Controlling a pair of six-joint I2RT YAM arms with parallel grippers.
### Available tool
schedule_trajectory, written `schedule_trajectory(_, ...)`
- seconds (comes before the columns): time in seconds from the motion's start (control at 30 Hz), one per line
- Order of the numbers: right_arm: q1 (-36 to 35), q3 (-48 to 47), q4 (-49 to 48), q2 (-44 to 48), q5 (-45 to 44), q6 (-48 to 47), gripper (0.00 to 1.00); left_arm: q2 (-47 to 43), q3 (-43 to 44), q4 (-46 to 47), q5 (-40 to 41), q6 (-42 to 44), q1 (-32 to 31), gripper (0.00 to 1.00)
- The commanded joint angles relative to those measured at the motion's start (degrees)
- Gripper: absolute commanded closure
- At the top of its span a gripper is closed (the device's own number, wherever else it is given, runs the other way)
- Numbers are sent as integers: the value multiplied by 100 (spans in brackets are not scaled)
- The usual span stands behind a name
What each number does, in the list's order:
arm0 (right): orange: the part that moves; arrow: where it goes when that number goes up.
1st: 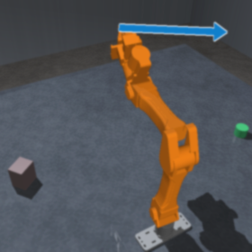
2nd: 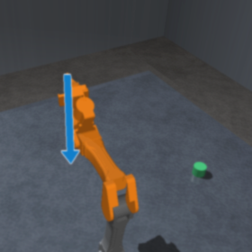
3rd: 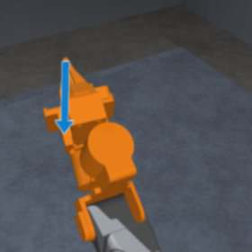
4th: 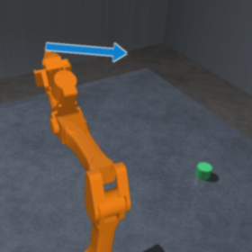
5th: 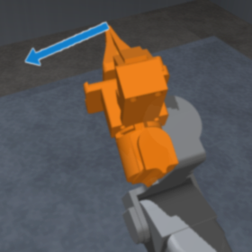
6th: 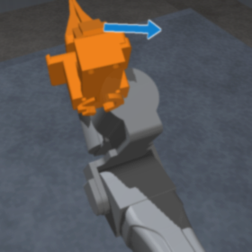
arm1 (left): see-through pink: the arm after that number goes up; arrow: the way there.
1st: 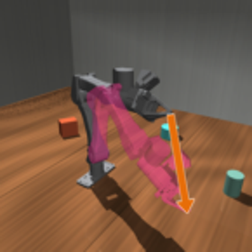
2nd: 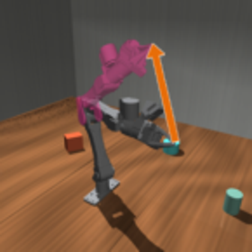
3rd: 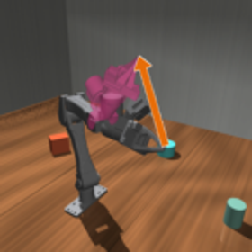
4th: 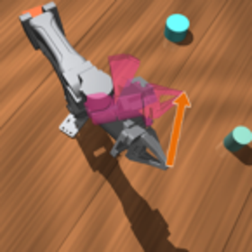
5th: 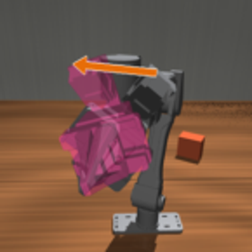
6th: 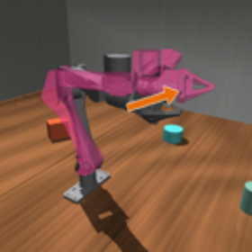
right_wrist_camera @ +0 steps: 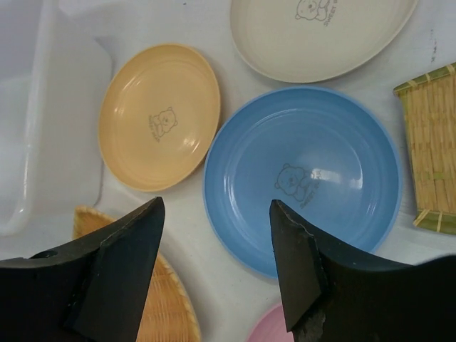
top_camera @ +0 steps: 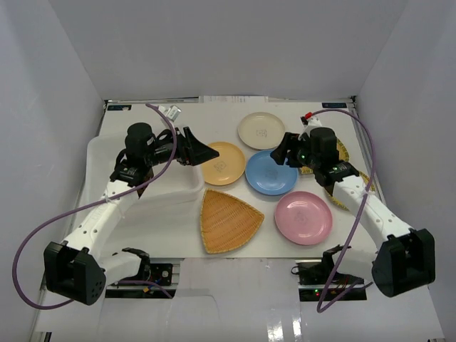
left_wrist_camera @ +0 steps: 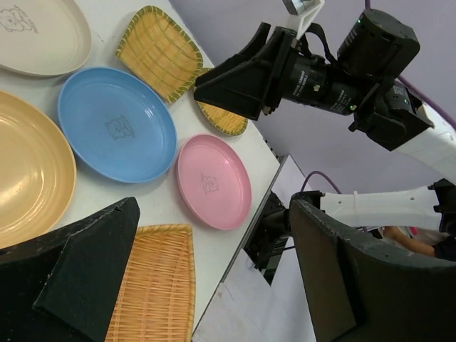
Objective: Place the plates into the plastic bin on the countertop
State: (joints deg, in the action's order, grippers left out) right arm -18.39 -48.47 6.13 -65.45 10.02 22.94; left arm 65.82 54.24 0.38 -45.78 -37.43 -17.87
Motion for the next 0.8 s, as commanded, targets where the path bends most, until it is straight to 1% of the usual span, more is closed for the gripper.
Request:
schedule_trajectory(0.0,-278,-619,247,-555,-1054,-535,34,-157,17,-194,182,261,-6,2)
schedule_trajectory(0.03,-314,-768,309,-948,-1368,-614,35,-114,69,-275,201,315,-6,2)
schedule_trajectory(0.07,-358,-1074,362,-1143,-1467,-685,35,-96,87,-371,201,333,-15,2)
schedule_trajectory(0.1,-436,-1234,406,-1354,-1781,-764,36,-87,87,-372,236,333,-6,2)
schedule_trajectory(0.13,-446,-1401,433,-1791,-1924,-965,39,-87,87,-372,262,333,-15,2)
schedule_trajectory(0.17,-455,-1811,485,-2005,-1995,-1071,46,-96,87,-372,271,333,-15,2)
schedule_trajectory(0.2,-446,-2068,668,-2259,-2117,-1185,46,-87,96,-381,315,350,-15,2)
schedule_trajectory(0.23,-455,-2349,748,-2784,-2040,-1465,49,-35,157,-407,341,368,-15,2)
schedule_trajectory(0.27,-481,-2943,810,-3041,-1796,-1711,51,27,209,-494,359,368,-24,2)
schedule_trajectory(0.3,-525,-3245,863,-3322,-1315,-1931,51,79,262,-521,359,377,-50,2)
schedule_trajectory(0.33,-577,-3561,1003,-3865,-1258,-2108,50,184,367,-556,385,420,-85,6)
schedule_trajectory(0.37,-708,-3904,1161,-4131,-1214,-2553,47,229,420,-670,455,456,-181,8)
schedule_trajectory(0.4,-762,-4655,1362,-4429,-1091,-2766,45,247,482,-767,560,525,-252,10)
schedule_trajectory(0.43,-806,-5020,1538,-4963,-1107,-2916,42,273,552,-881,909,709,-331,14)
schedule_trajectory(0.47,-850,-5345,1801,-5203,-1116,-3118,41,317,666,-1091,1078,780,-453,17)
schedule_trajectory(0.5,-894,-5679,1943,-5450,-942,-3198,41,326,711,-1163,1210,833,-507,19)
schedule_trajectory(0.53,-903,-6265,2066,-5861,-828,-3243,42,326,746,-1215,1368,877,-533,20)
schedule_trajectory(0.63,-947,-7103,2357,-6530,-809,-3295,41,335,825,-1391,1589,1009,-630,23)
schedule_trajectory(0.77,-1078,-7361,2411,-6937,-747,-3348,42,238,904,-1646,2037,1185,-700,26)
